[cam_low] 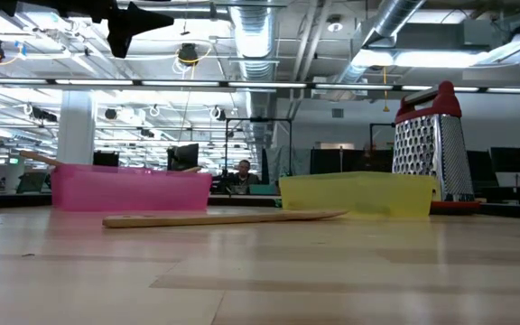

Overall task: Pick & Place Kitchen Items
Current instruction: Put the black knife into the yellow bin

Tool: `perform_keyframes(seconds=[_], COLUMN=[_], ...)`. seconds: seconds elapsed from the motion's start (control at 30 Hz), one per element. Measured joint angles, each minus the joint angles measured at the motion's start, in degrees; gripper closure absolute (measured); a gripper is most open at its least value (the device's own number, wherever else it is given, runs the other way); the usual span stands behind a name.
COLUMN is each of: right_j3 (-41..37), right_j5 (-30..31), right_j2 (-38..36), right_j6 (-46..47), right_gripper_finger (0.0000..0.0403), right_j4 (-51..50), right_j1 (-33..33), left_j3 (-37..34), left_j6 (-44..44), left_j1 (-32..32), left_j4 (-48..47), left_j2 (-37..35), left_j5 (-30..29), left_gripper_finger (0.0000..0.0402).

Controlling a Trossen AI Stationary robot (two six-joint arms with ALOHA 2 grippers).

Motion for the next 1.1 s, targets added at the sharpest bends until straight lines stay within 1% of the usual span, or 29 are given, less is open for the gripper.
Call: perform_keyframes(seconds=[0.1, 0.33, 0.37, 0.4, 0.43, 0.47, 0.57, 0.67, 0.77, 0.9, 0.93, 1.1], right_j3=[0.0, 0.0, 0.0, 0.0, 0.1, 0.1, 0.0, 0.1, 0.0, 0.0, 0.0, 0.0], right_j5=[-0.1, -0.1, 0.5, 2.3, 5.9, 11.2, 30.0, 44.9, 58.6, 77.3, 79.4, 79.8], right_j2=[0.2, 0.2, 0.2, 0.2, 0.2, 0.2, 0.3, 1.0, 2.0, 3.6, 4.0, 5.4], right_j6=[-0.1, 0.2, 0.2, 0.3, 0.7, 1.6, 5.8, 9.6, 10.1, 8.5, 7.9, 6.0], right_gripper_finger=[0.0345, 0.0345, 0.0345, 0.0345, 0.0344, 0.0344, 0.0344, 0.0344, 0.0344, 0.0343, 0.0343, 0.0343], right_j4=[1.1, 1.2, 1.0, 0.2, -1.4, -3.7, -10.3, -13.5, -17.1, -20.1, -20.9, -24.0], right_j1=[1.7, 2.9, 2.9, 3.0, 3.0, 3.1, 2.5, -0.3, -2.2, -5.5, -6.7, -13.1], left_j3=[0.0, 0.0, 0.0, 0.0, 0.0, 0.0, 0.0, 0.0, 0.0, 0.0, 0.0, 0.0], left_j6=[0.0, 0.0, 0.0, 0.1, 0.3, 0.8, 1.1, 1.1, 1.1, 1.1, 1.1, 1.1], left_j1=[0.0, 0.0, 0.0, 0.0, 0.0, 0.0, 0.0, 0.0, 0.0, 0.0, 0.0, 0.0], left_j4=[0.2, 0.2, 0.2, 0.2, 0.2, 0.2, 0.2, 0.1, 0.1, 0.1, 0.1, 0.1], left_j2=[0.0, 0.0, 0.0, 0.0, 0.0, 0.0, 0.0, 0.0, 0.0, 0.0, 0.0, 0.0], left_j5=[0.0, 0.0, 0.0, 0.0, 0.0, 0.0, 0.0, 0.0, 0.0, 0.0, 0.0, 0.0], left_gripper_finger=[0.0244, 0.0243, 0.0243, 0.0243, 0.0244, 0.0243, 0.0243, 0.0243, 0.0243, 0.0243, 0.0243, 0.0243])
